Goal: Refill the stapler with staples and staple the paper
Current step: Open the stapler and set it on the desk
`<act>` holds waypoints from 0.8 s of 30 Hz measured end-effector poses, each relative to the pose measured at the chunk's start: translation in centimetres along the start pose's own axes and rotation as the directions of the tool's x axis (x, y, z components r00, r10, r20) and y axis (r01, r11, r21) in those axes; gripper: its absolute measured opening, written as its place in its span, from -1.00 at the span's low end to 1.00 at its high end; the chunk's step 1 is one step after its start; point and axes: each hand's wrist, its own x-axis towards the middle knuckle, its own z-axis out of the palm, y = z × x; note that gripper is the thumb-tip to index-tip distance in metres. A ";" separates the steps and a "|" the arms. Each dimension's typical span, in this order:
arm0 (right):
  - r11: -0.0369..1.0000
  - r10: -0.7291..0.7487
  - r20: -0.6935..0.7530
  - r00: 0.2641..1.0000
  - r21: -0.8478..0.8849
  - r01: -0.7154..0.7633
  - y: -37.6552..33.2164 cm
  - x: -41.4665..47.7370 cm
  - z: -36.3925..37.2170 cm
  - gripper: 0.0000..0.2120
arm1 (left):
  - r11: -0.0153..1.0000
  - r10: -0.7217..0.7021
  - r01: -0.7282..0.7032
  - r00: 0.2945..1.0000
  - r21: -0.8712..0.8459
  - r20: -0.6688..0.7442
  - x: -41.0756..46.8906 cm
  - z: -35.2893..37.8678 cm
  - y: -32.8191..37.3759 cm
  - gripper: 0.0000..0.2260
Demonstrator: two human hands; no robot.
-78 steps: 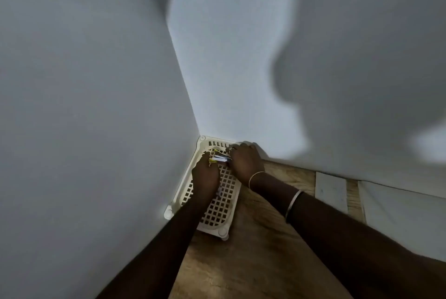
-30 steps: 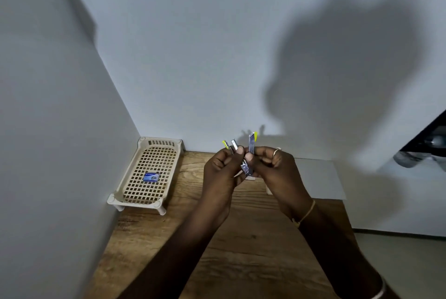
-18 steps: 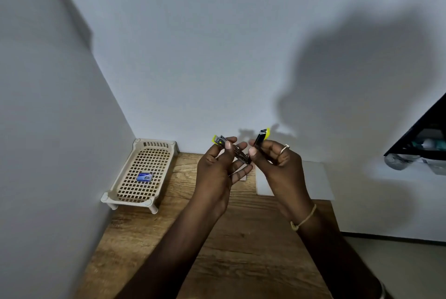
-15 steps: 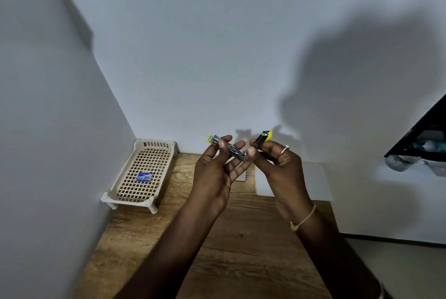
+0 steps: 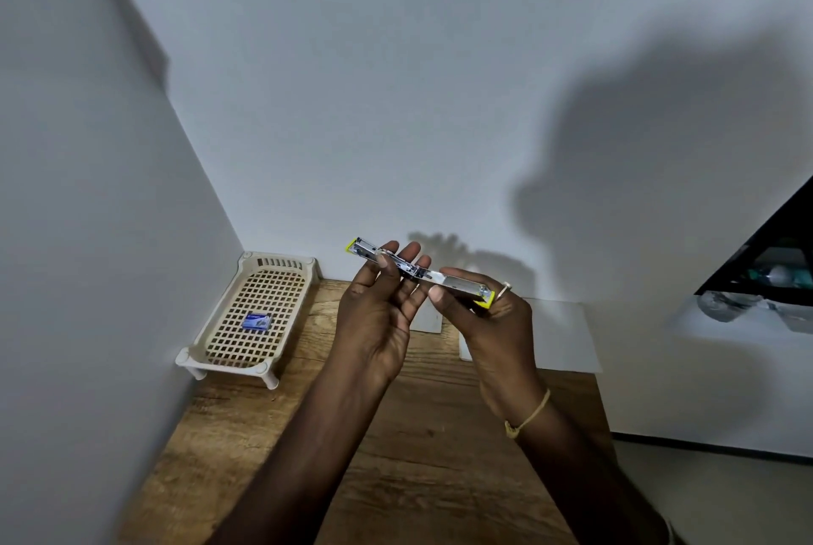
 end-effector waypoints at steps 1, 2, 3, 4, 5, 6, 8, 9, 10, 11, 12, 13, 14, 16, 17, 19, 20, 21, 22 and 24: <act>0.999 -0.007 0.008 1.000 -0.047 0.007 0.0 -0.1 -0.2 -0.75 | 1.000 -0.002 0.002 1.000 0.000 -0.003 0.0 -0.1 0.0 -0.71; 0.996 -0.010 0.019 1.000 -0.092 0.012 0.0 -0.2 -0.5 -0.74 | 1.000 -0.002 0.002 1.000 -0.001 -0.006 0.0 -0.2 0.0 -0.71; 0.991 -0.011 0.033 0.999 -0.134 0.015 -0.1 -0.3 -0.7 -0.74 | 1.000 -0.002 0.002 1.000 -0.003 -0.009 0.0 -0.3 0.1 -0.71; 0.984 -0.012 0.045 0.999 -0.175 0.020 -0.2 -0.3 -0.9 -0.73 | 1.000 0.000 0.000 1.000 -0.006 -0.010 0.0 -0.4 0.2 -0.70; 0.976 -0.017 0.054 0.998 -0.214 0.028 -0.5 -0.3 -1.1 -0.71 | 1.000 0.001 -0.001 1.000 -0.007 -0.011 0.0 -0.5 0.3 -0.69; 0.967 -0.032 0.066 0.997 -0.249 0.047 -0.9 -0.1 -1.2 -0.72 | 1.000 0.002 -0.002 1.000 -0.007 -0.011 0.0 -0.6 0.4 -0.68; 0.938 -0.109 0.110 0.988 -0.318 0.139 -2.1 0.9 -1.0 -0.79 | 1.000 0.005 -0.005 1.000 -0.002 -0.009 -0.1 -0.8 0.6 -0.67; 0.907 -0.155 0.150 0.976 -0.370 0.201 -2.8 1.7 -0.9 -0.85 | 1.000 0.005 -0.005 1.000 0.003 -0.010 -0.1 -0.9 0.6 -0.67; 0.862 -0.187 0.210 0.960 -0.434 0.263 -3.5 2.7 -0.7 -0.86 | 1.000 0.002 -0.002 1.000 0.008 -0.011 -0.2 -1.0 0.6 -0.67; 0.807 -0.192 0.288 0.938 -0.497 0.318 -4.3 3.7 -0.3 -0.85 | 1.000 0.000 0.000 1.000 0.012 -0.013 -0.3 -1.0 0.6 -0.67; 0.753 -0.173 0.368 0.914 -0.548 0.363 -4.9 4.7 0.2 -0.83 | 1.000 -0.002 0.002 1.000 0.017 -0.015 -0.4 -1.1 0.6 -0.66; 0.706 -0.144 0.439 0.887 -0.583 0.403 -5.4 5.5 0.8 -0.80 | 1.000 -0.004 0.005 1.000 0.022 -0.016 -0.5 -1.1 0.7 -0.66; 0.666 -0.123 0.496 0.859 -0.601 0.442 -5.8 6.3 1.5 -0.77 | 0.999 -0.007 0.008 1.000 0.031 -0.017 -0.6 -1.1 0.7 -0.65; 0.612 -0.107 0.571 0.814 -0.607 0.506 -5.9 7.5 2.9 -0.74 | 0.998 -0.013 0.014 1.000 0.056 -0.016 -0.7 -1.1 0.8 -0.67; 0.604 -0.096 0.595 0.798 -0.603 0.521 -5.8 7.9 3.5 -0.72 | 0.998 -0.014 0.015 1.000 0.068 -0.015 -0.8 -1.1 0.9 -0.69; 0.619 -0.052 0.620 0.783 -0.595 0.512 -5.5 8.3 4.4 -0.69 | 0.996 -0.010 0.010 1.000 0.089 -0.010 -0.9 -1.2 1.0 -0.74; 0.629 -0.029 0.630 0.776 -0.592 0.503 -5.4 8.5 4.7 -0.68 | 0.995 -0.007 0.008 1.000 0.100 -0.005 -1.0 -1.3 1.1 -0.75; 0.631 -0.013 0.642 0.767 -0.590 0.504 -5.2 8.5 4.9 -0.68 | 0.994 -0.003 0.004 1.000 0.110 -0.002 -1.0 -1.3 1.3 -0.77; 0.625 -0.001 0.654 0.757 -0.590 0.511 -5.0 8.5 5.2 -0.67 | 0.993 0.002 -0.001 1.000 0.118 -0.002 -1.1 -1.4 1.5 -0.79; 0.617 0.012 0.676 0.737 -0.585 0.526 -4.8 8.5 5.6 -0.67 | 0.991 0.012 -0.011 1.000 0.131 -0.009 -1.2 -1.6 1.8 -0.82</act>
